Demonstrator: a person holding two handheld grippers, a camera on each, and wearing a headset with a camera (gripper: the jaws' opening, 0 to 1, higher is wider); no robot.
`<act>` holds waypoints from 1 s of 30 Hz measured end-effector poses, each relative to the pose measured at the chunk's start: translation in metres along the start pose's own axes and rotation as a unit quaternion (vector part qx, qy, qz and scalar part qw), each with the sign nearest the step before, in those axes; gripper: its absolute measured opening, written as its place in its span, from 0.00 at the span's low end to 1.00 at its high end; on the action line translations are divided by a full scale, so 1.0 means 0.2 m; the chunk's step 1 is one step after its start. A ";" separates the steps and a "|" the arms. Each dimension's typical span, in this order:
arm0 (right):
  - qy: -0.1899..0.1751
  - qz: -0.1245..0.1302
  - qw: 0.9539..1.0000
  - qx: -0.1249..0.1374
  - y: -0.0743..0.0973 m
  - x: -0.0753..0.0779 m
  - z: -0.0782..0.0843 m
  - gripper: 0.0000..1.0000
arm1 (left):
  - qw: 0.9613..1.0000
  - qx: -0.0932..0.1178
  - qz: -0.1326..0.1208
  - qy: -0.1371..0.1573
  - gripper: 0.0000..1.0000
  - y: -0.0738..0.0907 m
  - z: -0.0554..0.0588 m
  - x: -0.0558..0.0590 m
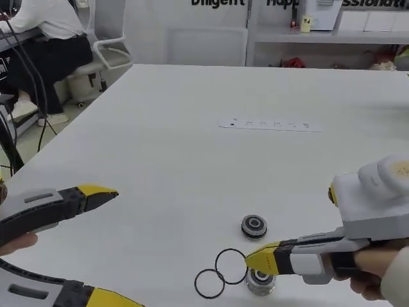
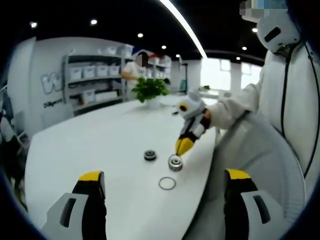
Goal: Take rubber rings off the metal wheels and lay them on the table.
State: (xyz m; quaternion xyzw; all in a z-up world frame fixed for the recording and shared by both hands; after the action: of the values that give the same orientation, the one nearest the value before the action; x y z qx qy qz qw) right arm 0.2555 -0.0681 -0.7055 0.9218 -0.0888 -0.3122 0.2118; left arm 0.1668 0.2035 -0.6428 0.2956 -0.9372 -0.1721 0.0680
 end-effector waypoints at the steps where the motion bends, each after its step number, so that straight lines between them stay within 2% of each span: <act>1: 0.002 0.002 1.000 -0.004 -0.01 0.00 0.01 0.00 | 1.000 -0.001 -0.003 0.001 1.00 0.00 0.01 0.00; 14: 0.036 0.032 0.998 -0.033 -0.10 0.03 0.04 0.00 | 1.000 -0.005 -0.008 0.010 1.00 0.02 0.05 0.00; 19: 0.043 0.037 0.998 -0.042 -0.11 0.03 0.05 0.00 | 1.000 -0.004 -0.009 0.011 1.00 0.02 0.06 0.00; 30: 0.067 0.039 0.996 -0.046 -0.14 0.02 0.05 0.00 | 1.000 -0.003 -0.010 0.012 0.99 0.02 0.07 0.01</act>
State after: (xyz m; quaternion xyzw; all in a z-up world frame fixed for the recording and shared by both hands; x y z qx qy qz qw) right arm 0.2527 -0.0470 -0.7276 0.9258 -0.0959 -0.2454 0.2711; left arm 0.1600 0.2104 -0.6547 0.3070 -0.9327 -0.1722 0.0788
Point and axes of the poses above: the centre of the closed fingertips' face, and the gripper's own axes: y roughly backward along the fingers, x roughly to its right, z roughly out of its underside, the point moved 10 cm from there along y, roughly backward along the fingers, and after that the axes turned 1 degree about -x, right-handed, at the moved point
